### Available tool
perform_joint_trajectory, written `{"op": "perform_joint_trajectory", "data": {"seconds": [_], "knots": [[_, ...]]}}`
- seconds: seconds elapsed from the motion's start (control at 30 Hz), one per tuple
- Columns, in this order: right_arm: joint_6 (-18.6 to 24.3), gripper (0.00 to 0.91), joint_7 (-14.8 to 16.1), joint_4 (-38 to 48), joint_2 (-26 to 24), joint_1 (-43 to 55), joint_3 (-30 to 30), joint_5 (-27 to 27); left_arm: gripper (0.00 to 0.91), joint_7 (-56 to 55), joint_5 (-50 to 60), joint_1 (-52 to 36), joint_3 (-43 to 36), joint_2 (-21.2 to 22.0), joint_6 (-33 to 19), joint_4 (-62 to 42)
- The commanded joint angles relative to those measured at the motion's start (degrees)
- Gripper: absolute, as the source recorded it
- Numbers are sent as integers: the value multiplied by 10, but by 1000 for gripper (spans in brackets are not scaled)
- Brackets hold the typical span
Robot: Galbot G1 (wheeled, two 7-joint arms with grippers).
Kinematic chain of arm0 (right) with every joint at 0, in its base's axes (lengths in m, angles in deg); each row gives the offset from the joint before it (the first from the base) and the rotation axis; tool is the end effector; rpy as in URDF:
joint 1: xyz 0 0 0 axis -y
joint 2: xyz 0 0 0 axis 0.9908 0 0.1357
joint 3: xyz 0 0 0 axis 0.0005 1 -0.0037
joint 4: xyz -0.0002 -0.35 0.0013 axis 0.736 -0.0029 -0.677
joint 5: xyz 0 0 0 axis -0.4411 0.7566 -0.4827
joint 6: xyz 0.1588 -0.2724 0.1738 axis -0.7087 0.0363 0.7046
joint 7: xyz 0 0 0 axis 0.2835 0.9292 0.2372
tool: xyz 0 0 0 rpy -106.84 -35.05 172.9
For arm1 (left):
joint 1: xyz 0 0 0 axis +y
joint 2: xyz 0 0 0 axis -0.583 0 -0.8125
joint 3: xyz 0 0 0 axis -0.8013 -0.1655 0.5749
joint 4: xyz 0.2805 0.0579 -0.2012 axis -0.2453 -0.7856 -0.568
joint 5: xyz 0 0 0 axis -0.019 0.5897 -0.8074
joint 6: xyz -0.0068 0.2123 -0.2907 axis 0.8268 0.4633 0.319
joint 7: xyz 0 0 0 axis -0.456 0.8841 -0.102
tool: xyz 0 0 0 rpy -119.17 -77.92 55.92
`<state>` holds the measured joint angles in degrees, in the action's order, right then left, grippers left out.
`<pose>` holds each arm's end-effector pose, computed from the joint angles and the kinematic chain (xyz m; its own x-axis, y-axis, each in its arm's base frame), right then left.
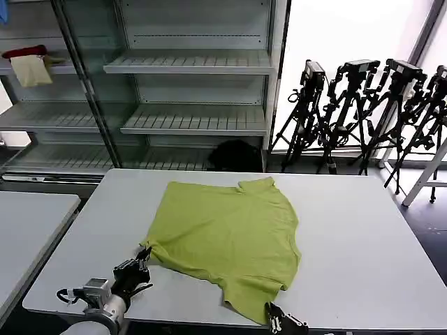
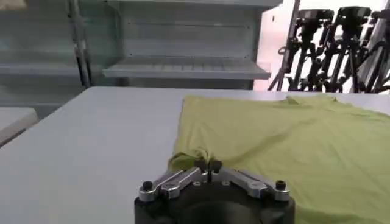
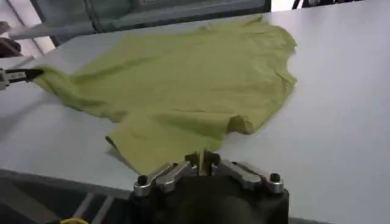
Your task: Fold and organize the clothes.
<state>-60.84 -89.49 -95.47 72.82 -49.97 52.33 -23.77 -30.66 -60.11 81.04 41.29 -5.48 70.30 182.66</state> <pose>0.1114 0.0255 -0.2393 -0.7822 -0.2984 0.5469 -0.2230 0.9538 0.2014 0.2022 0.0563 -0.2464 -0.9111 0.0936 0.4015 0.0829 0.9956 -0.0439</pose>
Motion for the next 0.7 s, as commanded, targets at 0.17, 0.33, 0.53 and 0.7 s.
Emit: {"op": "perform_joint_trajectory", "data": {"seconds": [0.17,0.33,0.53,0.7], "knots": [[7,0,-19,-33,15,29,-10,-35,0,-1,-11,0,1,0,-7,-1],[1,0,-28,-53,11,57,-21,-39,0,-7,-47,-9,6,5,-16,11],[-1,0,-30,-25,10,111,-28,-41,0,-12,-66,-44,11,17,-4,13],[-1,0,-27,10,9,169,-38,-50,0,-22,-63,-90,1,36,5,-1]]}}
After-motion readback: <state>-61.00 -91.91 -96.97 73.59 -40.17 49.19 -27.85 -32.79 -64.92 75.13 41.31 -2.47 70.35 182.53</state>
